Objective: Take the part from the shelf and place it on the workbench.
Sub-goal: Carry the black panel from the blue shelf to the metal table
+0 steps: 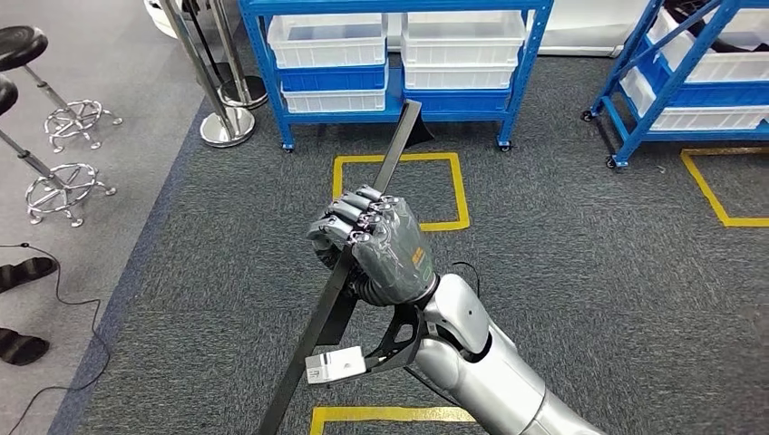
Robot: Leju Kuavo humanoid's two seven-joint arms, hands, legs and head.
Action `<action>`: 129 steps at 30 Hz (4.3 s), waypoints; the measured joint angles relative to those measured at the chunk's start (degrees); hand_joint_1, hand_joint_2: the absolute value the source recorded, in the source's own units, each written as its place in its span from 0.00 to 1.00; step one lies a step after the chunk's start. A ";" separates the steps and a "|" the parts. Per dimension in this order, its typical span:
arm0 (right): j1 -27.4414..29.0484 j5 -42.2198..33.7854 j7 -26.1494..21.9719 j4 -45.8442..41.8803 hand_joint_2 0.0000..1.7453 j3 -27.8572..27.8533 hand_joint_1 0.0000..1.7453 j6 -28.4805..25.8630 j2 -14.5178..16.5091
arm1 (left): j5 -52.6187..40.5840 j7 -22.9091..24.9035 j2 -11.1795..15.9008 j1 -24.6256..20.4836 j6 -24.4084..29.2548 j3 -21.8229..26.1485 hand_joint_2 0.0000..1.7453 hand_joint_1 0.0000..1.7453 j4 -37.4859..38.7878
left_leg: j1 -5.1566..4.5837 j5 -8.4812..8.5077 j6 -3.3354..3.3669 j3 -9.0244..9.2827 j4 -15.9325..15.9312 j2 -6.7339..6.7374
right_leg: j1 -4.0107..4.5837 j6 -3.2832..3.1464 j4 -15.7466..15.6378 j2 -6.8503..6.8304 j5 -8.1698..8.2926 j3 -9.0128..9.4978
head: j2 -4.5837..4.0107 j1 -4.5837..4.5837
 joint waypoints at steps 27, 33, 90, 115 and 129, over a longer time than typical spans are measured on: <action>-0.26 -0.21 -0.61 -0.63 1.00 0.01 1.00 0.03 -0.19 | -0.02 -0.18 -0.31 -0.14 0.10 0.00 1.00 0.00 0.02 | -0.16 -2.08 -0.31 1.40 -1.64 0.78 | 0.21 -0.29 -0.78 -2.64 0.09 0.51 | 0.00 0.03; -0.23 -0.24 -0.72 -0.61 1.00 0.02 1.00 0.01 -0.14 | -0.10 -0.10 -0.27 0.12 0.09 0.00 1.00 0.00 0.02 | -0.09 3.29 0.54 3.99 -7.82 -2.27 | 0.32 -0.09 -0.36 1.75 0.41 0.13 | 0.00 0.04; 1.08 1.77 -0.57 -1.18 1.00 -1.07 1.00 -1.40 0.12 | 0.74 -0.39 0.41 0.44 -1.90 0.08 1.00 0.00 0.02 | 0.44 -3.56 -0.95 -0.05 1.53 0.69 | -0.24 0.09 0.24 -1.78 -0.70 0.06 | 0.00 -0.03; 3.22 3.42 0.17 -2.51 1.00 -1.54 1.00 -2.96 0.45 | -1.78 0.60 2.00 1.54 -1.58 0.73 1.00 0.00 0.02 | -0.06 3.76 0.12 6.63 -12.68 6.85 | -0.05 1.81 0.33 -5.94 -1.12 0.27 | 0.00 0.16; 4.25 3.84 0.50 -3.68 1.00 -1.76 1.00 -2.76 0.09 | -1.14 -0.02 2.48 1.85 -1.05 0.43 1.00 0.00 0.02 | 0.41 3.69 0.74 6.17 -12.25 -4.85 | -0.54 1.36 -0.05 3.52 0.28 -0.33 | 0.00 0.17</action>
